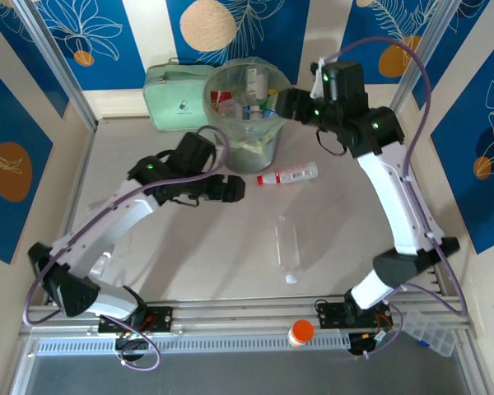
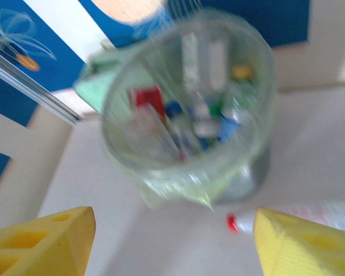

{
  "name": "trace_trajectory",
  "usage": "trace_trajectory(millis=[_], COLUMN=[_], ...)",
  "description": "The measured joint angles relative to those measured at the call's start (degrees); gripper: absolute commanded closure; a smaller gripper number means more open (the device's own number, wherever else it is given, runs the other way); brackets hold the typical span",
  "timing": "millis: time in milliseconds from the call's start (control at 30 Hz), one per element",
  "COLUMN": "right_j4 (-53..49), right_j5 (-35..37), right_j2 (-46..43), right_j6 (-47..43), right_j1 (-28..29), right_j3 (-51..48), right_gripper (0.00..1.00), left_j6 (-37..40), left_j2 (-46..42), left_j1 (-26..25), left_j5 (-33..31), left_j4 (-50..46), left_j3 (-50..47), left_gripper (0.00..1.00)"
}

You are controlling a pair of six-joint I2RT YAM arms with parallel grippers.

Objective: Put the plastic bottles in the bin

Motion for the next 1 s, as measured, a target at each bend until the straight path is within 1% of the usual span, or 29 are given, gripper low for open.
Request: trace_trajectory(millis=[100, 200, 333, 433, 600, 800, 900, 1000], right_j4=[-1.9, -4.0, -5.9, -6.9, -8.0, -9.2, -9.4, -9.8], right_j5=[0.9, 1.3, 1.6, 2.7, 3.0, 2.8, 2.8, 2.8], right_j2=[-8.0, -15.6, -25.2, -30.6, -37.4, -41.9, -43.7, -45.1], right_j6=[1.1, 2.6, 5.0, 6.5, 7.6, 7.3, 6.8, 6.5], right_j1=[-0.2, -0.2, -0.2, -0.6, -2.8, -6.8, -7.6, -6.9], right_j3=[-10.8, -19.5, -30.0, -35.8, -42.0, -45.7, -47.3, -48.4], right_gripper=[0.26, 0.26, 0.25, 0.25, 0.25, 0.25, 0.25, 0.25], left_j6=[-0.9, -1.5, -3.1, -5.6, -8.9, -12.0, -13.6, -15.4], left_j2=[5.0, 10.8, 20.3, 27.5, 38.2, 48.9, 51.9, 53.7], left_j1=[-2.4, -4.2, -6.4, -7.3, -8.0, -10.4, -11.9, -12.8], left_j5=[0.1, 0.7, 2.2, 3.1, 5.3, 7.3, 8.0, 8.6], left_j4=[1.1, 1.6, 1.3, -0.2, -5.4, -13.6, -16.1, -17.8], left_j3=[0.6, 2.8, 9.0, 14.8, 25.0, 36.1, 38.5, 39.2], left_gripper=[0.11, 0.1, 0.07, 0.04, 0.01, 0.01, 0.01, 0.01])
